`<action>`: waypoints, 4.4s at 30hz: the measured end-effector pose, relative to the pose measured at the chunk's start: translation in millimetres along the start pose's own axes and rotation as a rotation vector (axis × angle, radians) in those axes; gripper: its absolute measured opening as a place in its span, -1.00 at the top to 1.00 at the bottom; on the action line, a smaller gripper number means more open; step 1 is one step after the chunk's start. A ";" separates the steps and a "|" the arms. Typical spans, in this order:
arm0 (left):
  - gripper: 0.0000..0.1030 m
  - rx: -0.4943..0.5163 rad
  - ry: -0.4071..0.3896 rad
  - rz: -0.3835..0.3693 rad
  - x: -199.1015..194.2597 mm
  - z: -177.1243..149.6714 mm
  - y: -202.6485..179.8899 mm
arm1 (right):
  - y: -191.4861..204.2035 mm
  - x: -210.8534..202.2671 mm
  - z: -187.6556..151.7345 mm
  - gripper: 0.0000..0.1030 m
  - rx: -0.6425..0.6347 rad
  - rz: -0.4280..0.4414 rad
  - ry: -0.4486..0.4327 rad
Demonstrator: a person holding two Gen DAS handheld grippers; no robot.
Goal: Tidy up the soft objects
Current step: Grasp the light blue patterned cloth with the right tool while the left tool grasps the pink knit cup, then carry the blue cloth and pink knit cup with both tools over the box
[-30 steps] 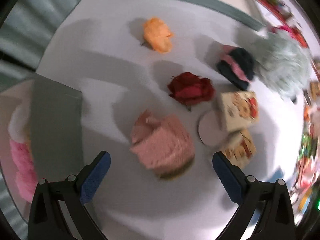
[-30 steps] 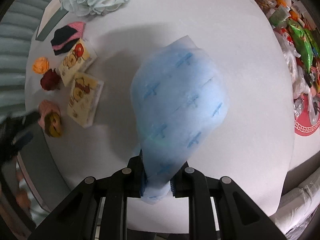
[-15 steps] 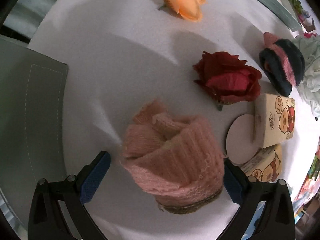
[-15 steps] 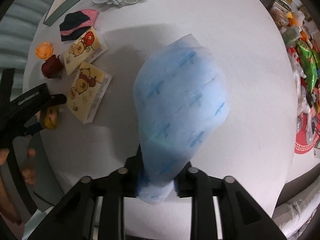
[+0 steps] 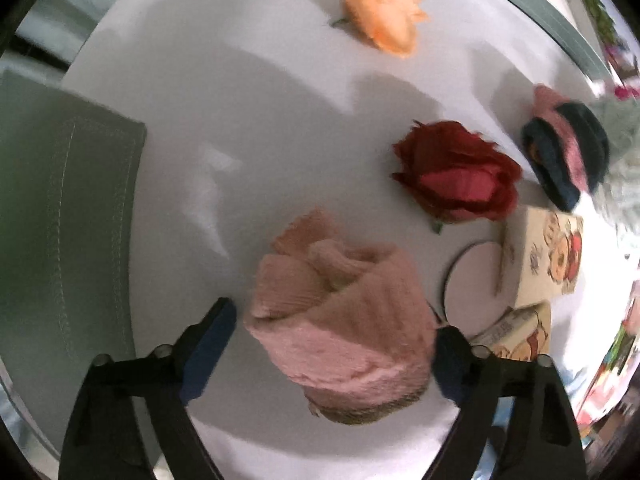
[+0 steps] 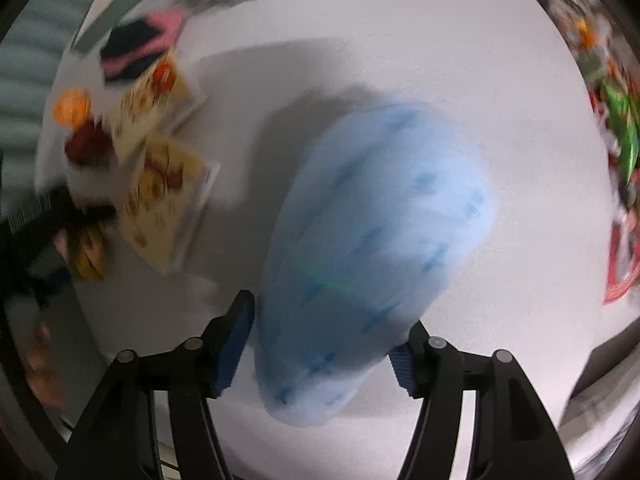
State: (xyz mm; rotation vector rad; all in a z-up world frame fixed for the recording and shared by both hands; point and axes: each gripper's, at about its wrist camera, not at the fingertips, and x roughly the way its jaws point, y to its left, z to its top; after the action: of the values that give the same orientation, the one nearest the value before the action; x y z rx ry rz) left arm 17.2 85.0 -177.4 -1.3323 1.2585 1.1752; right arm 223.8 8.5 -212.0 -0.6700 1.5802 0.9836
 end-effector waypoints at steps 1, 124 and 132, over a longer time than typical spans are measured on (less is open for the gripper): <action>-0.59 0.012 -0.001 0.001 -0.4 -1.5 -1.3 | -2.9 1.5 3.4 -0.33 0.024 0.007 0.007; -0.09 -0.025 -0.326 -0.048 -148.6 -105.2 274.6 | 372.8 -51.8 -140.9 0.67 -0.889 -0.039 -0.001; -0.09 -0.021 -0.301 -0.044 -141.0 -100.1 275.0 | 377.2 -40.5 -138.4 0.67 -0.888 -0.046 0.021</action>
State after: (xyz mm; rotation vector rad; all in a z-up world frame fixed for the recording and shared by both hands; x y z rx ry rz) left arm -255.7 -11.1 -29.7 -1.1419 0.9981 1.3056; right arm -150.3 72.2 -73.7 -1.3059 1.0830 1.6528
